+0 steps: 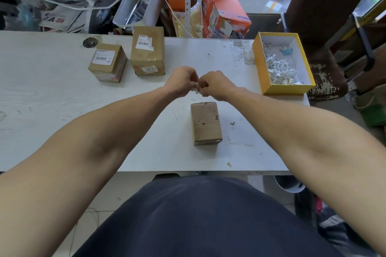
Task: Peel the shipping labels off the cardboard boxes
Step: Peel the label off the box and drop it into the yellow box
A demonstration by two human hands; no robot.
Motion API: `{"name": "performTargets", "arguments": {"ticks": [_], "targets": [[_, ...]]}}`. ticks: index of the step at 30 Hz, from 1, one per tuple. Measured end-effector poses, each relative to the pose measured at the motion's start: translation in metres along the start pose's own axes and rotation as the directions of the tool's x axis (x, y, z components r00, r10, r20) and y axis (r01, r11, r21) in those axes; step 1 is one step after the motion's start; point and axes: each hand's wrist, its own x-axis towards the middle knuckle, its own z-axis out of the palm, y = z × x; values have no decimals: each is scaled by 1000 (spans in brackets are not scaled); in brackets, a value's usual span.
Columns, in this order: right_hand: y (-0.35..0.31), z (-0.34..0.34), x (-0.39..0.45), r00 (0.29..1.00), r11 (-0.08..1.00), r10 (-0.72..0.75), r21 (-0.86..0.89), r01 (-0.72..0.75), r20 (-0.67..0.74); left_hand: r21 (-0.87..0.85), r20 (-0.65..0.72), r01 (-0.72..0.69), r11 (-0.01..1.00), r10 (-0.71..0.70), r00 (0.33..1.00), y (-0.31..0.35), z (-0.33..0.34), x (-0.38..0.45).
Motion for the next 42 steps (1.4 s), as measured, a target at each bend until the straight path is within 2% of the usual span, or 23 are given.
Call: {"name": "performTargets", "arguments": {"ticks": [4, 7, 11, 13, 18, 23, 27, 30, 35, 39, 42], "targets": [[-12, 6, -13, 998, 997, 51, 55, -49, -35, 37, -3, 20, 999, -20, 1000, 2, -9, -6], [-13, 5, -20, 993, 992, 104, 78, -100, -56, -122, 6, 63, 991, -62, 998, 2, -6, -9], [-2, -3, -27, 976, 984, 179, 19, -178, -127, -382, 99, 36, 923, 2, 995, 14, 0, -18], [6, -7, -31, 971, 981, 195, 41, -191, -139, -376, 111, 15, 926, 29, 993, 22, 4, -20], [28, -22, -43, 964, 982, 178, 95, -162, -197, -387, 47, 78, 919, -65, 997, 42, 22, -2], [73, -43, -48, 990, 996, 84, 24, -82, -111, -382, 11, 186, 905, -196, 980, 77, 53, 28], [130, -73, -41, 996, 997, 70, 47, -67, -50, -404, 13, 210, 891, -224, 975, 117, 95, 53], [169, -99, -39, 999, 999, 35, 24, -35, -11, -402, 52, 203, 893, -199, 979, 151, 119, 69], [216, -141, -49, 998, 983, -14, -179, 26, 66, -334, 176, 163, 928, -109, 978, 201, 142, 81], [240, -161, -55, 988, 974, -61, -207, 90, 141, -287, 233, 115, 951, -47, 971, 222, 140, 91], [258, -184, -56, 980, 932, -84, -334, 141, 180, -258, 211, 59, 964, -3, 977, 242, 143, 94]]}}
